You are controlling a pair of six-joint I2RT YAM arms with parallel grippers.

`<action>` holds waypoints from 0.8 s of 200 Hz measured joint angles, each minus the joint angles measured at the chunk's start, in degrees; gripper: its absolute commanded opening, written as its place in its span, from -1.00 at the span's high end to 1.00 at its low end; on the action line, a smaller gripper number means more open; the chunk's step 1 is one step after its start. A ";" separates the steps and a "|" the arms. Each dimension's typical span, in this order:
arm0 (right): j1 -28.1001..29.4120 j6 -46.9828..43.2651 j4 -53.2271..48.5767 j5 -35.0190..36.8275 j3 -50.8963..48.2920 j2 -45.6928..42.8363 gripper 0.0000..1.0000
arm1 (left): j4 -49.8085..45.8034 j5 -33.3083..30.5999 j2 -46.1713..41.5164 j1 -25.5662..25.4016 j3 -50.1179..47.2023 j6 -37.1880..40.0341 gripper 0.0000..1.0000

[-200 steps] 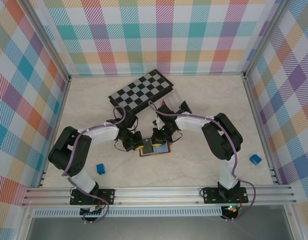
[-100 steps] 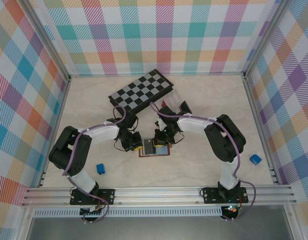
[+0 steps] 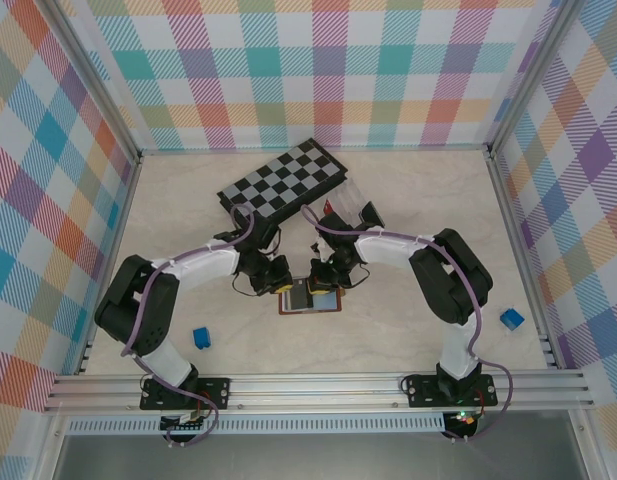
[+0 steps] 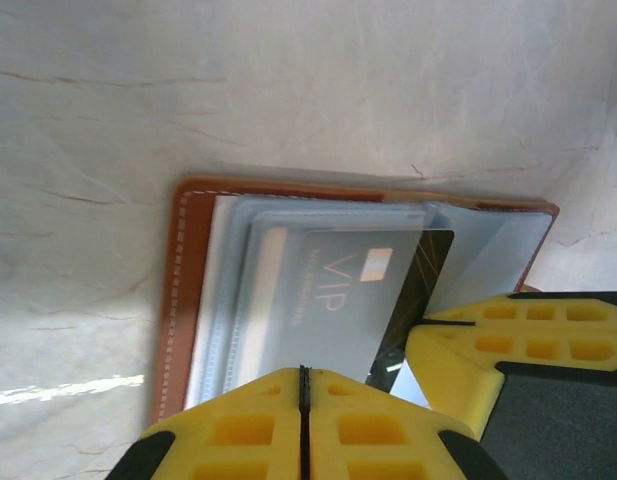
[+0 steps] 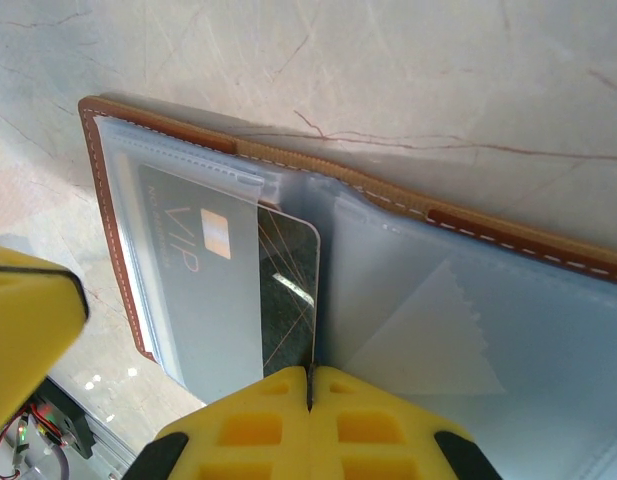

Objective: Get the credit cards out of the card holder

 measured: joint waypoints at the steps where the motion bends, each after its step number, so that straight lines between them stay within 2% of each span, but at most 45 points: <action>1: 0.00 0.00 0.00 0.00 0.00 0.00 0.90 | 0.02 0.02 0.11 -0.02 0.04 0.02 0.86; 44: 0.00 0.55 0.22 -0.28 0.00 0.00 0.77 | 0.04 0.09 3.85 -0.33 0.17 0.02 0.89; 80: 0.00 1.29 0.42 -0.76 0.00 0.02 0.46 | 0.24 -0.07 3.87 -0.33 0.02 0.00 0.89; 160: 0.00 1.68 1.84 -2.97 0.00 1.51 0.47 | 1.95 0.11 3.41 -0.33 -1.22 0.00 0.90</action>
